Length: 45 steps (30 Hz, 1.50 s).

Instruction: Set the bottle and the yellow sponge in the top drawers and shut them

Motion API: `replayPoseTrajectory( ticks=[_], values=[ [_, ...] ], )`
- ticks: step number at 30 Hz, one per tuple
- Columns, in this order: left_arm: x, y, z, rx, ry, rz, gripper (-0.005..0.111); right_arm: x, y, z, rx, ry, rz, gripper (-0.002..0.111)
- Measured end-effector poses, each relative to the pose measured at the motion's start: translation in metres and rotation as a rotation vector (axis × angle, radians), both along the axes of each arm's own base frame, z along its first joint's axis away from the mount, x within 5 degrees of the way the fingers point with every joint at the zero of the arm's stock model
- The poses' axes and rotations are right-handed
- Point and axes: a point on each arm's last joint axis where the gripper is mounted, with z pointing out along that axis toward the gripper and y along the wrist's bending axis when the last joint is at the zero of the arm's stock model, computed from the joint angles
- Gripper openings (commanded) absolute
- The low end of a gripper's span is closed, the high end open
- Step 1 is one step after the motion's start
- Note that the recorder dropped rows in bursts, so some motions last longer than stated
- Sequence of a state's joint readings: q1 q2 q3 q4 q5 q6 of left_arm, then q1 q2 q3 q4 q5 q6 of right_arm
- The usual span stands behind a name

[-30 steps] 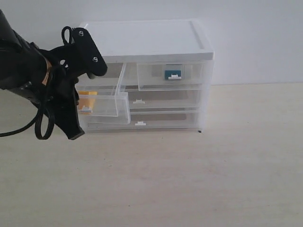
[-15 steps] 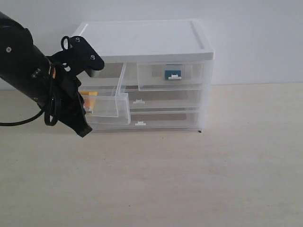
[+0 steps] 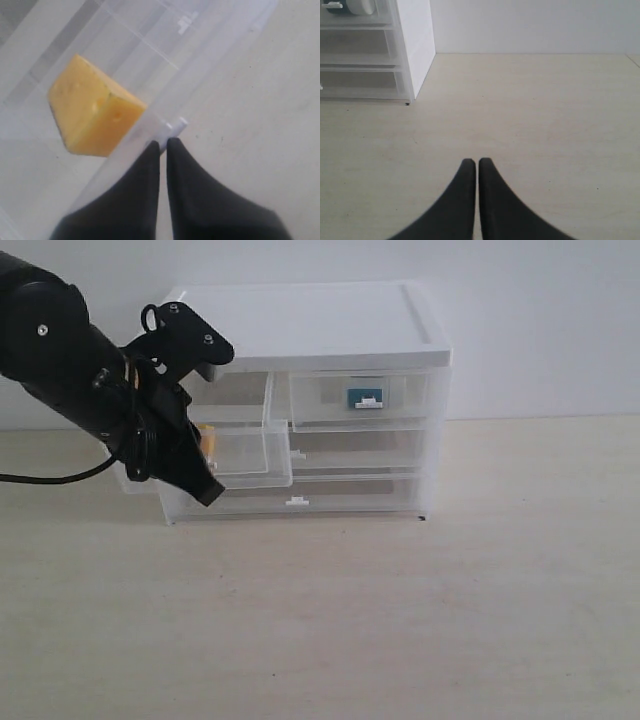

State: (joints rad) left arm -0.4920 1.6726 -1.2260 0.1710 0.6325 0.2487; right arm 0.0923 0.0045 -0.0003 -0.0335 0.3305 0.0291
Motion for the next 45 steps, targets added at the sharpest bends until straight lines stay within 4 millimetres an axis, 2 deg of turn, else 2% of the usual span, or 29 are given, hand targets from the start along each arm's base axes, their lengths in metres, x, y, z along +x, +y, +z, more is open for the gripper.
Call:
replayPoseTrajectory(
  ticks=[4, 7, 9, 23, 32, 36, 40, 45],
  values=[
    [0.004, 0.000, 0.004, -0.006, -0.014, 0.006, 0.004, 0.000, 0.000, 0.000, 0.000, 0.000, 0.000, 0.000],
    [0.033, 0.000, 0.015, -0.075, -0.223, -0.011, 0.004, 0.000, 0.000, -0.001, 0.000, 0.002, 0.000, 0.000],
    [0.038, 0.004, 0.018, -0.092, -0.261, 0.000, 0.004, 0.000, 0.000, -0.001, 0.000, 0.002, 0.000, 0.000],
    [0.039, 0.006, 0.018, -0.097, -0.262, 0.012, 0.004, 0.000, 0.000, -0.001, 0.000, 0.002, 0.000, 0.000],
    [0.024, 0.019, 0.008, 0.034, -0.054, 0.066, 0.004, 0.000, 0.000, -0.001, 0.000, 0.002, 0.000, 0.000],
    [0.007, 0.029, 0.022, 0.077, 0.014, 0.102, 0.004, 0.000, 0.000, -0.001, 0.000, 0.002, 0.000, 0.000],
    [-0.010, 0.046, 0.040, 0.049, 0.041, 0.189, 0.004, 0.000, 0.000, -0.001, 0.000, 0.002, 0.000, 0.000],
    [-0.035, 0.070, 0.043, -0.062, 0.040, 0.275, 0.004, 0.000, 0.000, -0.001, 0.000, 0.002, 0.000, 0.000]
  ],
)
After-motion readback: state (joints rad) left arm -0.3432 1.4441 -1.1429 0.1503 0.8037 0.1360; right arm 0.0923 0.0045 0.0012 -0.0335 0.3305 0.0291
